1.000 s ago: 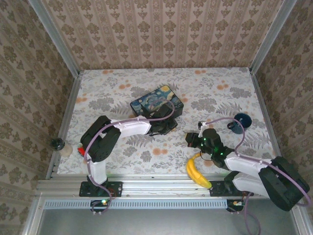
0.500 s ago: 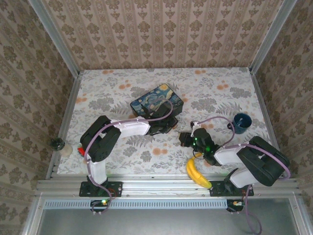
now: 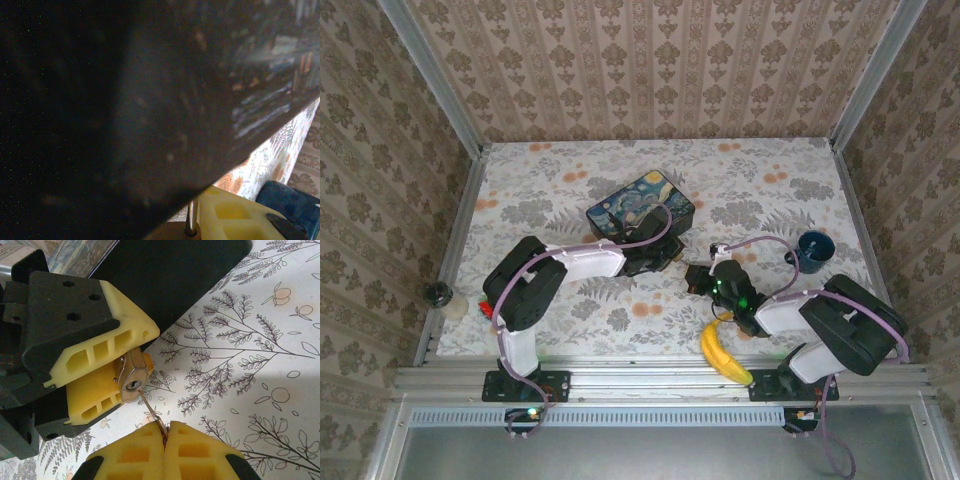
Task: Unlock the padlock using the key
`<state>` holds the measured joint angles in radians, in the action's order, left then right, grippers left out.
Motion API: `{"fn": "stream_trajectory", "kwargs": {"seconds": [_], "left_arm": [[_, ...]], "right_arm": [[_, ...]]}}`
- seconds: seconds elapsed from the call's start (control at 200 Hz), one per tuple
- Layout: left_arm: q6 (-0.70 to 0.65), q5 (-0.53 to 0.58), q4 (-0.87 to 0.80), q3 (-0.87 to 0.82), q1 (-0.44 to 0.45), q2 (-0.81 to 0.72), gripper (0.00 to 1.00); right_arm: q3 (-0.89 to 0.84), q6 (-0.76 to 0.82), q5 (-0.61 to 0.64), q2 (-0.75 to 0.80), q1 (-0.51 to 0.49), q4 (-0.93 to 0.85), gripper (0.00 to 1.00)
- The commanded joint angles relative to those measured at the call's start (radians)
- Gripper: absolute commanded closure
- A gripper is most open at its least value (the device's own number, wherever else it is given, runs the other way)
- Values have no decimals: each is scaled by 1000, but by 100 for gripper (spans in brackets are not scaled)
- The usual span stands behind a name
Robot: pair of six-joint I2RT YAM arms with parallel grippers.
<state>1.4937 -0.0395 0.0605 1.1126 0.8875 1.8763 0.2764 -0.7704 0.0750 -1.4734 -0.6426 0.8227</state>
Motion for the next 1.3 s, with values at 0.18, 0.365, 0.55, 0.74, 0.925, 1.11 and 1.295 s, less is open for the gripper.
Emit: {"fn": "stream_trajectory", "kwargs": {"seconds": [0.18, 0.365, 0.55, 0.74, 0.925, 1.11, 1.295], "left_arm": [[92, -83, 50, -32, -11, 9, 100], [97, -86, 53, -34, -11, 9, 100], [102, -92, 55, -36, -10, 16, 100], [106, -98, 58, -35, -11, 21, 100], [108, -104, 63, -33, -11, 27, 100], [111, -109, 68, -33, -9, 32, 100], [113, -115, 70, -30, -7, 40, 100]], "right_arm": [[35, -17, 19, -29, -6, 37, 100], [32, -24, 32, -38, -6, 60, 100], [29, -28, 56, -35, -6, 62, 100], [26, -29, 81, -17, -5, 58, 100], [30, -28, 91, -5, 1, 44, 100], [35, -30, 82, -8, 3, 48, 100], [45, -30, 67, -11, 3, 52, 100]]}}
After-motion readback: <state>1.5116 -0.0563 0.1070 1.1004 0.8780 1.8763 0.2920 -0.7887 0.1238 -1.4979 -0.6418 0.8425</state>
